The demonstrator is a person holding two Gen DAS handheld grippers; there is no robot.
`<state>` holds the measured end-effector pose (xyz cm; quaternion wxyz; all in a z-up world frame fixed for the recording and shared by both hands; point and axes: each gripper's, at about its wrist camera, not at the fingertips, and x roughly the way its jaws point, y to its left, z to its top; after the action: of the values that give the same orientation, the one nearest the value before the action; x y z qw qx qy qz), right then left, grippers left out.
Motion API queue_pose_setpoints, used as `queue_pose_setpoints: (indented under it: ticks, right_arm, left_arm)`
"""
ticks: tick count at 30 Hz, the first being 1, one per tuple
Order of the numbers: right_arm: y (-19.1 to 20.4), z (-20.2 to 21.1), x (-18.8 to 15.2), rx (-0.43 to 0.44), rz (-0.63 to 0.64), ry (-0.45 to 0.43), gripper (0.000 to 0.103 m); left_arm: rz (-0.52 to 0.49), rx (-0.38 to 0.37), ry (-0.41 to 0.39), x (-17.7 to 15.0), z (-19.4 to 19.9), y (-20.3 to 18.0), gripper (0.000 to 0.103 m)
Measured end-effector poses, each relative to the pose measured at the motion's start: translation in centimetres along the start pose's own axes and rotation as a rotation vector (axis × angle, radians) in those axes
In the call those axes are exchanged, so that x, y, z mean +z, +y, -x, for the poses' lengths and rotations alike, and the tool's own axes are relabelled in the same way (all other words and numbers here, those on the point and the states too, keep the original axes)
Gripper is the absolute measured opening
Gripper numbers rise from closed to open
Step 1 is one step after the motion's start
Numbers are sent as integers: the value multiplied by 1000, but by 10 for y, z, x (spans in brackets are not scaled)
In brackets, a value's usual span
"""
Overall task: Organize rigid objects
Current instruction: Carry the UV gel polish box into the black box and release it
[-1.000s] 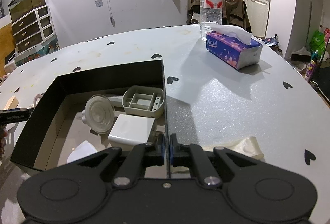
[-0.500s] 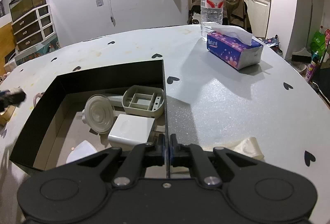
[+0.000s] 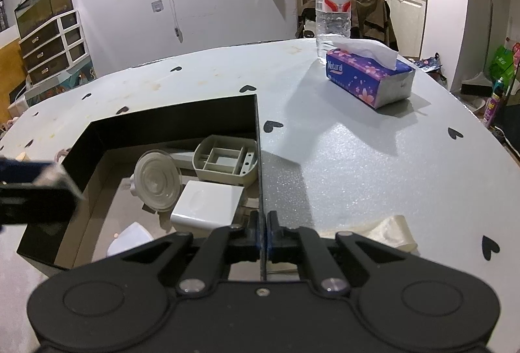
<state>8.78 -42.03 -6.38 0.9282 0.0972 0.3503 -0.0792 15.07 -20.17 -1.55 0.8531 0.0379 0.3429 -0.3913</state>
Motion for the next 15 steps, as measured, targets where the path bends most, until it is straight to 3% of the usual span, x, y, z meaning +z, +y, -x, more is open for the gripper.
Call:
queue_pose_setpoints:
  ticks: [7,15]
  right_arm:
    - [-2,0,0,10,-3,-3,5]
    - [-3,1,-1,20,-7,-8,6]
  left_arm:
    - [311,-70,170,5,-43,8,85]
    - [377,7,191,15,-53,-1,85]
